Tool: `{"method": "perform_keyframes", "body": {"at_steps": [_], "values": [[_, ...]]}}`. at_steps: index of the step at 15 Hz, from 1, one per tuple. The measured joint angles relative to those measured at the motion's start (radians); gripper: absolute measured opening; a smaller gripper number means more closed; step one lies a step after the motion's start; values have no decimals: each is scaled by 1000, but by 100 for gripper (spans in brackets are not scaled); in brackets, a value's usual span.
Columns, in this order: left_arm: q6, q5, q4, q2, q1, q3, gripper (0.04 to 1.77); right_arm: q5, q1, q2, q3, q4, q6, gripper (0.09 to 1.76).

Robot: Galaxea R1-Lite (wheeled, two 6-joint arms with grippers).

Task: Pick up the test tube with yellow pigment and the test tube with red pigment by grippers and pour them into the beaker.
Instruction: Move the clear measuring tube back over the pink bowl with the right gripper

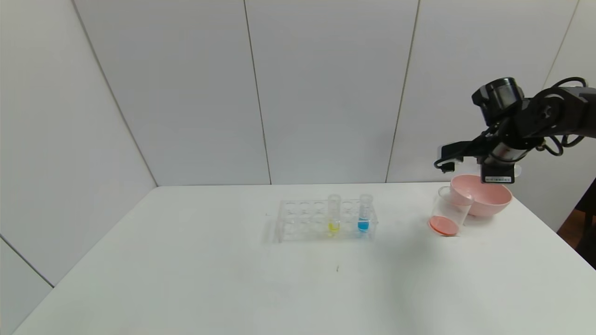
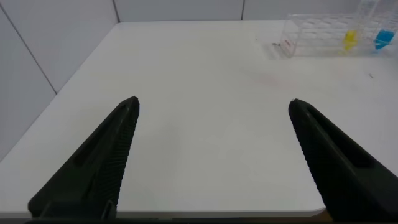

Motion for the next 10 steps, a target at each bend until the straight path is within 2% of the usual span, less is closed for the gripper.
{"method": "perform_keyframes", "body": {"at_steps": [2,6,10], "values": [[0,0,0,0,0,0,172,156,-59,-32,18,3,149,50],[0,0,0,0,0,0,172,508,-176,-95,60,-11,340,50],[0,0,0,0,0,0,172,711,-324,-141,98,-96,416,50]]}}
